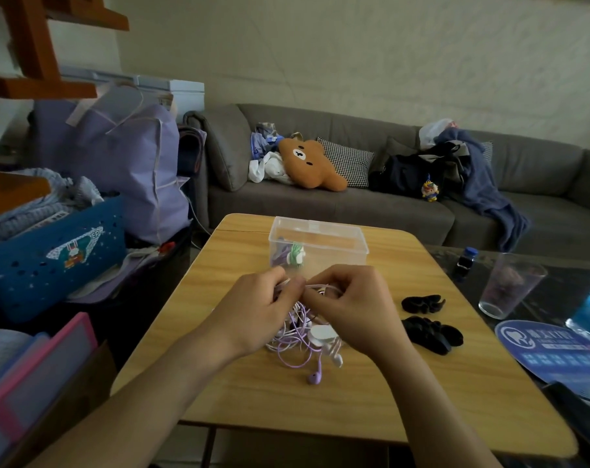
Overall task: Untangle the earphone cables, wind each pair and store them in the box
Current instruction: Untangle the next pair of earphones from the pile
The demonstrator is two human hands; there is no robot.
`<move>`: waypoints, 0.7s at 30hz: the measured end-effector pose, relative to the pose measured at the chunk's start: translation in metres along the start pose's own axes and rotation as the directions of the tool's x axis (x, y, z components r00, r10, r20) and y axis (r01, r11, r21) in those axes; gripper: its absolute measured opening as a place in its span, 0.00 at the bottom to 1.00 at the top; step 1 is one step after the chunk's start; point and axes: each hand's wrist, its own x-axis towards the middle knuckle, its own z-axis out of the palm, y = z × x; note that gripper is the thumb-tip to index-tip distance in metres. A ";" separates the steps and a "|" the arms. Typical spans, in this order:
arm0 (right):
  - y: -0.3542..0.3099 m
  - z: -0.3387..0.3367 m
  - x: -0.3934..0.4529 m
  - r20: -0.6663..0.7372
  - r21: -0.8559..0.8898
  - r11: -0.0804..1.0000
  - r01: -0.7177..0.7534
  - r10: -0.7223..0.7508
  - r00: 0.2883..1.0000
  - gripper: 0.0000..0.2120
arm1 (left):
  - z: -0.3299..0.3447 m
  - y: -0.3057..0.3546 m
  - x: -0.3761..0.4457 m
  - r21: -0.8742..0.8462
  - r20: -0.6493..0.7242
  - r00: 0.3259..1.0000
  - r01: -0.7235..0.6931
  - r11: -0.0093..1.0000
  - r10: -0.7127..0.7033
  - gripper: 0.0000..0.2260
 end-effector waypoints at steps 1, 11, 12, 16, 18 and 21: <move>0.001 -0.002 0.000 -0.017 0.036 0.999 -0.001 0.002 1.000 0.07 | 0.000 0.000 0.000 0.032 -0.004 1.000 -0.019 0.999 0.019 0.18; 0.008 -0.001 0.002 -0.068 0.349 0.925 -0.151 0.186 0.980 0.05 | -0.004 -0.004 0.002 -0.383 0.094 0.991 0.127 0.915 -0.098 0.25; 0.007 0.002 0.001 -0.045 0.378 0.907 -0.186 0.219 0.975 0.04 | -0.004 -0.004 0.002 -0.462 0.127 0.981 0.188 0.867 -0.145 0.25; 0.005 0.011 0.001 0.028 0.393 0.866 -0.308 0.324 0.946 0.02 | -0.005 -0.001 0.004 -0.744 0.228 0.930 0.357 0.564 -0.289 0.25; 0.006 0.013 0.001 0.085 0.312 0.888 -0.337 0.327 0.941 0.04 | -0.006 0.000 0.006 -0.839 0.246 0.922 0.357 0.410 -0.298 0.23; 0.004 0.018 0.000 0.169 0.217 0.922 -0.320 0.287 0.943 0.07 | -0.008 -0.001 0.008 -0.887 0.217 0.939 0.304 0.348 -0.266 0.20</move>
